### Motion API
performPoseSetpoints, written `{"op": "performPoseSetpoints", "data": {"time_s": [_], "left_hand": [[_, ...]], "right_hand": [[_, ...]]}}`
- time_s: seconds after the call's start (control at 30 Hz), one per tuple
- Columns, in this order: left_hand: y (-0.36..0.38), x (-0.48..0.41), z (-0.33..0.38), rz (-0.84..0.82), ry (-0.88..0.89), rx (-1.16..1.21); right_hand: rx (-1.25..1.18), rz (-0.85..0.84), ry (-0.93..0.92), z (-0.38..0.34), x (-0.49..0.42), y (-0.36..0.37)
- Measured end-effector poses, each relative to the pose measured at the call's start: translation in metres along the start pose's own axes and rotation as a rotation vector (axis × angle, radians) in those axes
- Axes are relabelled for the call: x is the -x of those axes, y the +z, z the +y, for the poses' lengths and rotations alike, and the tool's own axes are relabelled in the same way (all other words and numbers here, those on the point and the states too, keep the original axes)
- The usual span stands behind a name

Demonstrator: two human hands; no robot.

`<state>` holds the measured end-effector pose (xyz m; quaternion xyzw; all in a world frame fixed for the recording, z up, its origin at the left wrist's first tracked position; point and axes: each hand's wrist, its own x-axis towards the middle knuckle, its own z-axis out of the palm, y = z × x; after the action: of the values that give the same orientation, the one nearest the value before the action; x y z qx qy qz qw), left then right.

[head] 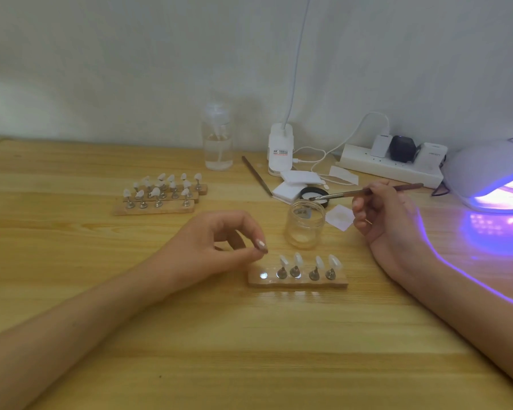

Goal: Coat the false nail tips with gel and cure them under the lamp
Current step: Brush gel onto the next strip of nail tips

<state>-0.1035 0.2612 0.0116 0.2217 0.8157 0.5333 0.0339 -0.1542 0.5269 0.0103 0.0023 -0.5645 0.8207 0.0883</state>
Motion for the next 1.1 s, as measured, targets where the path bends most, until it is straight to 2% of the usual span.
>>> {"op": "performPoseSetpoints", "data": {"time_s": [0.13, 0.33, 0.47, 0.57, 0.77, 1.1], "left_hand": [[0.005, 0.006, -0.005, -0.088, 0.063, -0.051], [0.006, 0.003, -0.008, -0.055, 0.061, -0.069], [0.006, 0.004, -0.006, -0.078, 0.053, -0.11], [0.007, 0.006, -0.005, -0.072, 0.071, -0.162], [0.007, 0.007, -0.002, -0.08, 0.082, -0.187], [0.004, 0.004, -0.002, -0.087, 0.052, -0.164]], "right_hand": [[-0.045, 0.022, 0.023, -0.001, 0.0, 0.001], [-0.062, 0.011, 0.007, -0.002, 0.0, 0.002], [-0.056, -0.068, -0.051, -0.002, 0.0, -0.001], [0.039, -0.163, -0.137, -0.001, 0.003, -0.001], [0.468, -0.198, -0.34, 0.004, 0.015, 0.008], [0.443, -0.345, -0.262, 0.006, 0.016, 0.016]]}}
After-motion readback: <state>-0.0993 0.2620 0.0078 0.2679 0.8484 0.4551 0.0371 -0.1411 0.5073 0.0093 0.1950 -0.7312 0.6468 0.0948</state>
